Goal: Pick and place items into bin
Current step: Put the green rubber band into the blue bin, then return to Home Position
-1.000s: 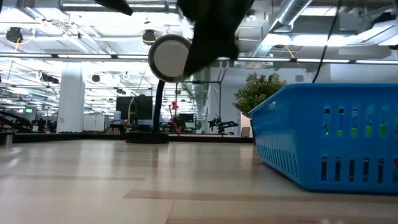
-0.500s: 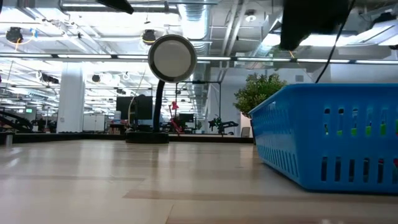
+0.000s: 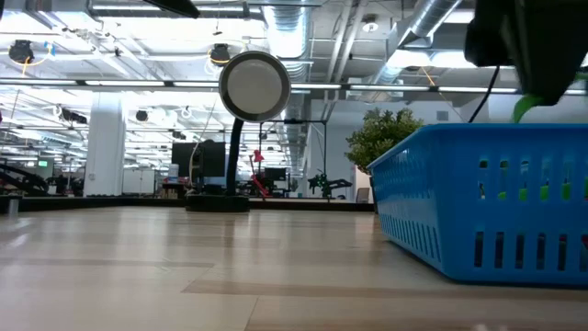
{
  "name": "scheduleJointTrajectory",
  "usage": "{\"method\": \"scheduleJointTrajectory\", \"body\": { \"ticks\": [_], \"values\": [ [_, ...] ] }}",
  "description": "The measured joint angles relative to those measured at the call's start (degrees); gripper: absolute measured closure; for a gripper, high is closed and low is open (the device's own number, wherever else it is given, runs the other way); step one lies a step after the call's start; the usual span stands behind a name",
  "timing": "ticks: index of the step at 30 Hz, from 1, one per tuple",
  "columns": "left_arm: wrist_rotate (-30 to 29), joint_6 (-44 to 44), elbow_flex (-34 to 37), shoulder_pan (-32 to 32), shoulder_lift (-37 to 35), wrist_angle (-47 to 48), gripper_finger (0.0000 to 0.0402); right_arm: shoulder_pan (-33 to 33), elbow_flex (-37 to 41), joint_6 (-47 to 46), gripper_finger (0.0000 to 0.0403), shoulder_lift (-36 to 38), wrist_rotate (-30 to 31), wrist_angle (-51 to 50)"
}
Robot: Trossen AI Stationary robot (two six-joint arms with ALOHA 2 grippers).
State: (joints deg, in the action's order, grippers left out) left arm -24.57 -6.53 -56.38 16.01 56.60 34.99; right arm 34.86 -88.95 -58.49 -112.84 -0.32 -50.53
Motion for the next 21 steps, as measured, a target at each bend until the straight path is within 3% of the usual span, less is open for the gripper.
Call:
{"method": "scheduleJointTrajectory", "body": {
  "ticks": [14,21],
  "values": [
    [0.0,-1.4,0.0,0.0,0.0,0.3,0.0325,0.3,0.0,0.4,0.0291,0.3,-3.9,-0.4],
    [0.0,2.4,0.0,0.0,0.0,3.3,0.0325,-2.5,0.0,11.1,0.0280,2.4,-11.1,-5.5]
  ]
}}
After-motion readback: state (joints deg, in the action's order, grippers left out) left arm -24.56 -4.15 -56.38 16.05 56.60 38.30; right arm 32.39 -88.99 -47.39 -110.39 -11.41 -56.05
